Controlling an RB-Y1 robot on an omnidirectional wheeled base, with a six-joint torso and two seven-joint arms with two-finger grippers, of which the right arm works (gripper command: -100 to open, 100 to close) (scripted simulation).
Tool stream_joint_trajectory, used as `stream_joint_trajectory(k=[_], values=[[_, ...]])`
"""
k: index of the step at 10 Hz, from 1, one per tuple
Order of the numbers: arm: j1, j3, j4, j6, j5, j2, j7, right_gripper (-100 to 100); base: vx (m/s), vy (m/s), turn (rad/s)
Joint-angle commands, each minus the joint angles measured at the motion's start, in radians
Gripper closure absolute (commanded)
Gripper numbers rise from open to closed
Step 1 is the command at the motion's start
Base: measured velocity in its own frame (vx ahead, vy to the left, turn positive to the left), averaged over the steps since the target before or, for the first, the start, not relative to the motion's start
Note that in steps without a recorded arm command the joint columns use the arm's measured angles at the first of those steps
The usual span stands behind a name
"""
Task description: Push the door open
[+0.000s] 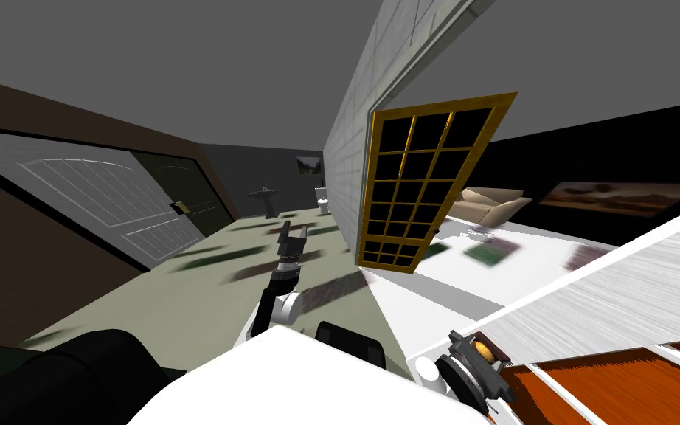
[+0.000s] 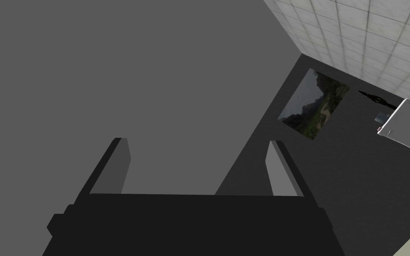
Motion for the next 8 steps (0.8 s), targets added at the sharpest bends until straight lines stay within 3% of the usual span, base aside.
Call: stream_joint_trajectory(k=[1, 2, 6, 8], values=[[0.000, 0.000, -0.001, -0.002, 0.000, 0.000, 0.000, 100, 0.000, 0.000, 0.000], [0.003, -0.013, 0.000, -0.002, -0.012, -0.014, 0.002, 100, 0.077, -0.068, -0.021], [0.009, -0.040, -0.001, -0.008, -0.037, -0.036, 0.006, 100, 0.143, -0.110, -0.038], [0.014, -0.064, -0.001, -0.012, -0.059, -0.048, 0.010, 100, 0.171, -0.182, -0.034]])
